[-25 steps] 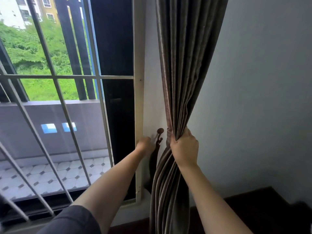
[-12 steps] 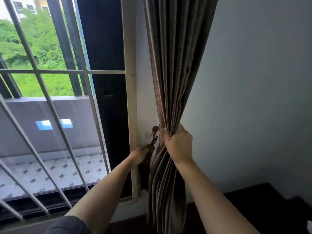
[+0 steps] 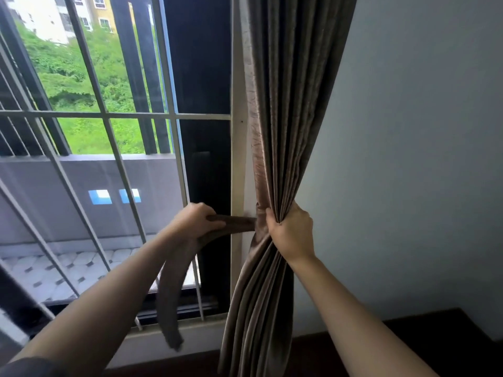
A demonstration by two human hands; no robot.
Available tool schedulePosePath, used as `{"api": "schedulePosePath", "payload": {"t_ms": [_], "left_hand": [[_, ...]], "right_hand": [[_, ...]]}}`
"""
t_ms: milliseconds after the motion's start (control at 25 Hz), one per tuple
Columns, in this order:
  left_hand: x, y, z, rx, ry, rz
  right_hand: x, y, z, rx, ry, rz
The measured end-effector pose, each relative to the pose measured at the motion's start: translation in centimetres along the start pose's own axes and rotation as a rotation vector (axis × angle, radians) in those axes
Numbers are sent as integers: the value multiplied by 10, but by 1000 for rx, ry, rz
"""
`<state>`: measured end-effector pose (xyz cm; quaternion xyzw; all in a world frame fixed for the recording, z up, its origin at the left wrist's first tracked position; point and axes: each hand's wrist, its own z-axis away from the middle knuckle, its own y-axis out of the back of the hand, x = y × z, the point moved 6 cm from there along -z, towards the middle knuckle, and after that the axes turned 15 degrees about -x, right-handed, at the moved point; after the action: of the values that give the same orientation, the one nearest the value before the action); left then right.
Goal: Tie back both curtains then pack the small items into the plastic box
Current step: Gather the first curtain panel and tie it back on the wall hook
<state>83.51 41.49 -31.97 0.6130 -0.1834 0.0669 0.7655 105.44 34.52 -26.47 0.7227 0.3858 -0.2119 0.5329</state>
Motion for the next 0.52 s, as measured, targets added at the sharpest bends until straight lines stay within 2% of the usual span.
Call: {"api": "schedulePosePath", "payload": {"t_ms": [80,240,400,520], "left_hand": [[2,26,8,123,49,-104],[26,29,28,137,0,-221],[37,14,61,149,46,-127],[41,1,77,89,62,73]], "right_hand": [[-5,-5,2,1,4,-8],[-15,-11,5,-8,41,-53],[-22,-20,11,-7,47,-53],[-34,-23,16,-36,66,-110]]}}
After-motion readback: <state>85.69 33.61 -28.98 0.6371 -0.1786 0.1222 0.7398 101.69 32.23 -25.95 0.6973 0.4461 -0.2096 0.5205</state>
